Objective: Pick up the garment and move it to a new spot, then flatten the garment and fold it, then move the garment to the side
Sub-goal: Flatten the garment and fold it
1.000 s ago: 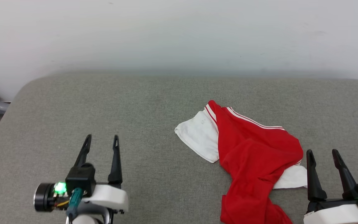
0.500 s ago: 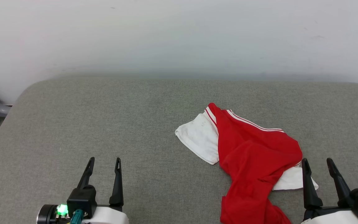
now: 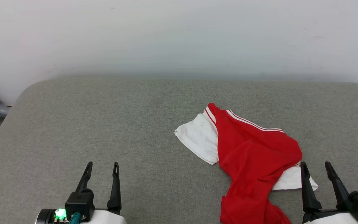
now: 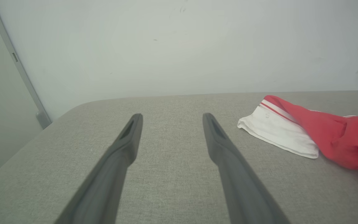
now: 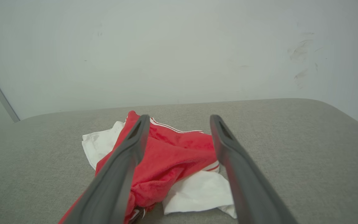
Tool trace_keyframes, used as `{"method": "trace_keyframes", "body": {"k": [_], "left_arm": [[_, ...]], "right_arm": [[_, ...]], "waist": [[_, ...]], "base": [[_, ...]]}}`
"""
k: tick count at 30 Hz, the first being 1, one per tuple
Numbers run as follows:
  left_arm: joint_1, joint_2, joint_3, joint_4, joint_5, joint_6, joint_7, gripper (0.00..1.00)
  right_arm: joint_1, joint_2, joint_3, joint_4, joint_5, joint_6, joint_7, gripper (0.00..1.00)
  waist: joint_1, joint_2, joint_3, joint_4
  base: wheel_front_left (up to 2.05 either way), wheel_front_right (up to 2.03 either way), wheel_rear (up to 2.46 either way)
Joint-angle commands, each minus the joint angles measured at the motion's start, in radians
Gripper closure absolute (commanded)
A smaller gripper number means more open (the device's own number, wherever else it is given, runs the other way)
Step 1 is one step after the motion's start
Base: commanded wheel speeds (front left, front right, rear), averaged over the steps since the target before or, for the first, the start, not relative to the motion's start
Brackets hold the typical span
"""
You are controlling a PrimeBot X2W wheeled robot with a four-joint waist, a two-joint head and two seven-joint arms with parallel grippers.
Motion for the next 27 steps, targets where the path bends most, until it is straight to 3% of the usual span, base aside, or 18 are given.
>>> {"method": "trace_keyframes", "body": {"k": [1,13,21,27], "left_arm": [[0.013,-0.009,0.010,0.002,0.010,-0.009,-0.003,0.00],[-0.047,-0.021,0.046,0.013,0.034,-0.061,-0.003,0.00],[-0.253,0.043,0.050,0.031,0.051,-0.160,-0.003,0.00],[-0.466,0.093,0.014,0.133,0.052,-0.218,-0.003,0.00]], "right_arm": [[0.011,0.002,0.001,-0.001,-0.004,-0.001,-0.002,0.00],[-0.010,0.002,0.009,-0.006,-0.010,-0.001,-0.002,0.00],[-0.047,0.002,0.022,-0.021,-0.017,-0.001,-0.002,0.00],[-0.095,0.002,0.031,-0.040,-0.028,-0.001,-0.002,0.00]], "waist": [[0.0000,-0.0001,0.000,0.000],[0.0000,-0.0001,0.006,-0.009],[0.0000,-0.0001,0.051,-0.050],[0.0000,-0.0001,0.124,-0.088]], "base": [[0.00,0.00,0.00],[0.00,0.00,0.00],[0.00,0.00,0.00],[0.00,0.00,0.00]]}}
